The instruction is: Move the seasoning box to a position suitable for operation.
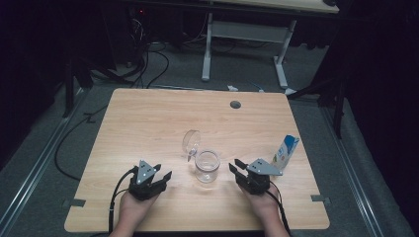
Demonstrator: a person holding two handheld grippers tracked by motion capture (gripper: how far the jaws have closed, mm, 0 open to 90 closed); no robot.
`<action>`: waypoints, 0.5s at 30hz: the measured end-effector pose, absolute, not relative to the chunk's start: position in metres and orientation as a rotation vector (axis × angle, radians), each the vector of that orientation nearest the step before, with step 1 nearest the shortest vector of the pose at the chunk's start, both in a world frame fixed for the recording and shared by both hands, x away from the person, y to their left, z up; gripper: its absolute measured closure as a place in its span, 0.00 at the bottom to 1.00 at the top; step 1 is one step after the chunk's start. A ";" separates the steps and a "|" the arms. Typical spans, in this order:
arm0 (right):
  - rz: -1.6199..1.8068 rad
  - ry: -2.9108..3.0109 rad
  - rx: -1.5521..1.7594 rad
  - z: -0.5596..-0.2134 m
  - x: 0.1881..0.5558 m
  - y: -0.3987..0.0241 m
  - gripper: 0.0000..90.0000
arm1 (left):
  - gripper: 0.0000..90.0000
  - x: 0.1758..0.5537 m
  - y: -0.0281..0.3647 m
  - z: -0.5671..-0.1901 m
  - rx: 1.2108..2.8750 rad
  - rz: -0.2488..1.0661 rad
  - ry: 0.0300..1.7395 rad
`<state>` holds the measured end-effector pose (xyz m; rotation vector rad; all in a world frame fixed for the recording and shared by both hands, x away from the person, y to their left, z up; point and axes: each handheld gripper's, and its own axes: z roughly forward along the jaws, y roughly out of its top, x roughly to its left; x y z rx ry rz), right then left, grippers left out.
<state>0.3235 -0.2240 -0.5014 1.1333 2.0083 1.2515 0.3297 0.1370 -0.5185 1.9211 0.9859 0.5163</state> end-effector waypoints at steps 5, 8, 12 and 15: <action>1.175 1.985 1.194 -0.512 0.318 -0.234 0.72 | 0.54 0.322 0.142 -0.521 1.940 0.442 0.944; 1.144 1.959 1.208 -0.515 0.311 -0.239 0.71 | 0.52 0.323 0.145 -0.522 1.934 0.433 0.941; 1.107 1.940 1.235 -0.519 0.303 -0.244 0.69 | 0.50 0.327 0.148 -0.524 1.923 0.423 0.953; 1.107 1.921 1.285 -0.523 0.297 -0.254 0.59 | 0.50 0.326 0.148 -0.524 1.914 0.419 0.954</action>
